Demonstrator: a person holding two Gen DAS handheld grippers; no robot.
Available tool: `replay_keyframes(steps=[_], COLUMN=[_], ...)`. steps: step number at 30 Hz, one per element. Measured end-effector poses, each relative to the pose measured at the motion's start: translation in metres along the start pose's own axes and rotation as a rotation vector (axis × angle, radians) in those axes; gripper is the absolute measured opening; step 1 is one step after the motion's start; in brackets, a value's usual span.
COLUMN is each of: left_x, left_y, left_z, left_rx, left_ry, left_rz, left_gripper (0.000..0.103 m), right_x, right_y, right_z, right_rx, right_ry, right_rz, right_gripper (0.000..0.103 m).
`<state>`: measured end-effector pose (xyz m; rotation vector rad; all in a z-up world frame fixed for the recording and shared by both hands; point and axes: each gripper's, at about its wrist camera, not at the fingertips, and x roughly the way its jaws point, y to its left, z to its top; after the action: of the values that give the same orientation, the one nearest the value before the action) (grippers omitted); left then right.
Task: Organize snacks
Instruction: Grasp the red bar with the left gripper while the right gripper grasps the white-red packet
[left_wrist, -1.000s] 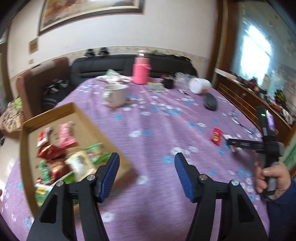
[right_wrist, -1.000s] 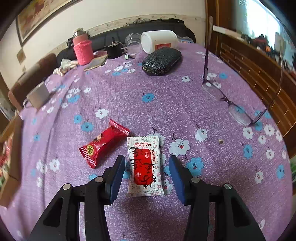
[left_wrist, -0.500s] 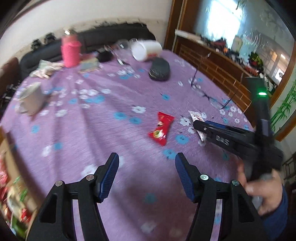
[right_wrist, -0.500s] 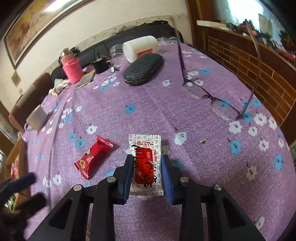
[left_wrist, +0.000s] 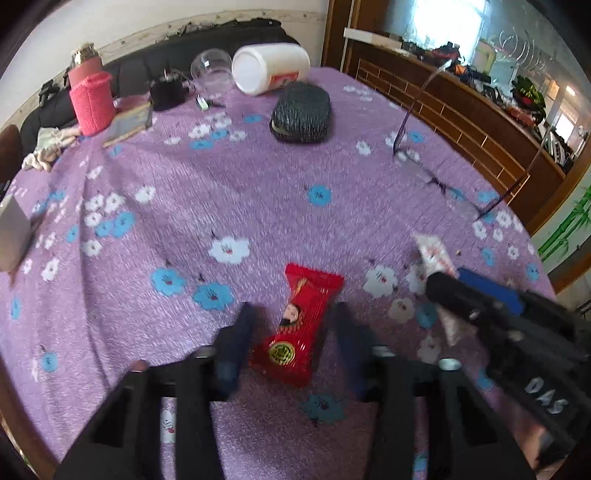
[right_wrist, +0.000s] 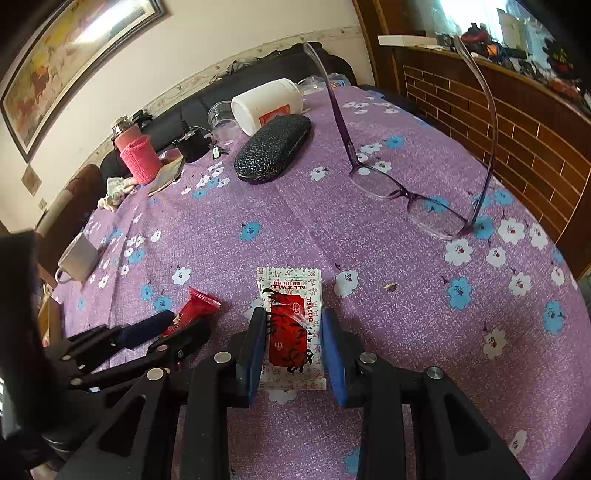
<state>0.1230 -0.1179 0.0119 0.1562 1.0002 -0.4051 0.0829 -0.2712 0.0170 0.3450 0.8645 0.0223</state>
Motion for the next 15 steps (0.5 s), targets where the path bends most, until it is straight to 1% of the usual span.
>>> replay_keyframes(steps=[1, 2, 3, 7, 9, 12, 15], left_x=[-0.002, -0.002, -0.004, -0.015, -0.027, -0.046, -0.061], left_y=[0.000, 0.000, 0.002, 0.018, 0.028, 0.048, 0.065], left_z=[-0.002, -0.004, -0.006, -0.020, -0.032, -0.056, -0.078], left_rx=[0.007, 0.011, 0.011, -0.031, -0.046, -0.091, -0.143], left_ry=[-0.020, -0.022, -0.027, -0.017, -0.019, -0.030, -0.065], left_rz=[0.014, 0.030, 0.039, 0.051, 0.081, 0.093, 0.116], left_gripper=[0.029, 0.023, 0.021, 0.021, 0.021, 0.021, 0.021], right_x=[0.000, 0.000, 0.000, 0.004, 0.006, 0.006, 0.006], right_y=[0.001, 0.002, 0.003, 0.009, 0.016, 0.033, 0.056], right_z=[0.000, -0.001, -0.001, -0.004, -0.007, -0.014, -0.026], right_rx=[-0.003, -0.006, -0.011, -0.035, -0.067, -0.135, -0.222], right_ry=[0.001, 0.002, 0.004, 0.021, 0.031, 0.035, 0.041], right_rz=[0.004, 0.008, 0.009, 0.022, 0.036, 0.063, 0.099], right_gripper=[0.032, 0.032, 0.032, 0.032, 0.032, 0.032, 0.032])
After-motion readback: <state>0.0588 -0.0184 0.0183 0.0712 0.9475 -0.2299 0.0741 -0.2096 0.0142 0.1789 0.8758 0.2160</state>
